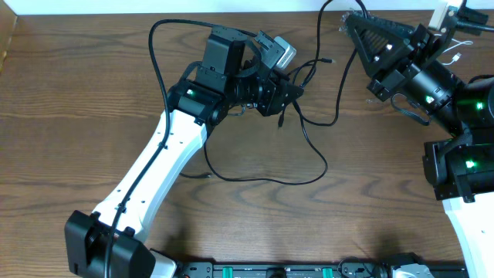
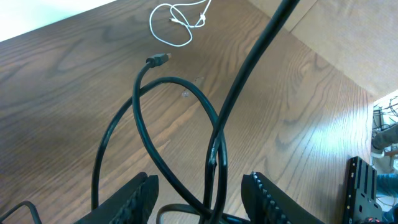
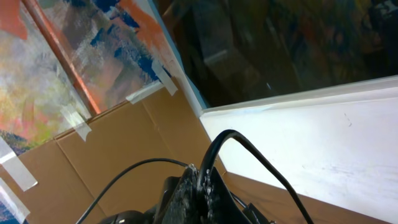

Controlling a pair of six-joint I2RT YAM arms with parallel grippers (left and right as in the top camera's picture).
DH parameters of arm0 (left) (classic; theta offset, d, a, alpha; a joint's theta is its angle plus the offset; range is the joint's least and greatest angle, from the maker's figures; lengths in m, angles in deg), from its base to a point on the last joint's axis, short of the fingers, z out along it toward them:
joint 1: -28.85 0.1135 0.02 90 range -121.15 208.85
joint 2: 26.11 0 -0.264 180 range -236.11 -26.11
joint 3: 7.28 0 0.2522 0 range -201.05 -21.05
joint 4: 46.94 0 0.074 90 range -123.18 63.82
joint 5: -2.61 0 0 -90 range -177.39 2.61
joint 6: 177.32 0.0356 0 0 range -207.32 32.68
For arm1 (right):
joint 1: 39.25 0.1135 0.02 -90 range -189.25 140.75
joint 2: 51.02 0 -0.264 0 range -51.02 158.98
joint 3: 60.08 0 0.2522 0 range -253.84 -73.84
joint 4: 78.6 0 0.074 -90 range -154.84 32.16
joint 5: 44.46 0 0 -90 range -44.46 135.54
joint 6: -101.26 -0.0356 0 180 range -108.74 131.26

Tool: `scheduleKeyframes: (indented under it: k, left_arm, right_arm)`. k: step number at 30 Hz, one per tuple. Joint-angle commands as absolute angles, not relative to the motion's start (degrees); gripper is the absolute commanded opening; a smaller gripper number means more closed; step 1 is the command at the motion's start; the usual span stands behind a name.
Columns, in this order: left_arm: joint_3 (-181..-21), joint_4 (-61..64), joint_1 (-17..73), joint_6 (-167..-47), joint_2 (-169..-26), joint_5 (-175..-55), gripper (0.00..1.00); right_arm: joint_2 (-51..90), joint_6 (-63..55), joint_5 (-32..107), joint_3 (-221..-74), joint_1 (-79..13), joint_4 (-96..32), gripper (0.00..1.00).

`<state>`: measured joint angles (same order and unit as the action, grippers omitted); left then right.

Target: Untangle cables

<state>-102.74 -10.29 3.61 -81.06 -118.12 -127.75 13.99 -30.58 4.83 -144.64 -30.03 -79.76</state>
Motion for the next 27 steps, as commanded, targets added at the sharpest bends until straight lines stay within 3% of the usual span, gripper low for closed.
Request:
scheduleKeyframes:
  k: [1, 14, 20, 27]
  left_arm:
    - [-104.6, -10.2, 3.4, -80.3, -118.3, -128.1, 0.48]
    - [-104.6, -10.2, 1.6, -80.3, -120.7, -128.1, 0.43]
    - [-104.6, -10.4, 1.3, -80.3, -121.1, -123.9, 0.26]
    - [-104.6, -9.7, 4.6, -80.3, -118.6, -116.7, 0.25]
  right_arm:
    - [13.4, -30.3, 5.5, -146.2, -30.7, -80.5, 0.01]
    - [13.4, -31.2, 5.5, -146.2, -30.7, -81.6, 0.01]
    - [13.4, -31.1, 5.5, -146.2, -30.7, -81.2, 0.01]
    - [13.4, -25.4, 9.7, -146.2, -30.7, -68.8, 0.01]
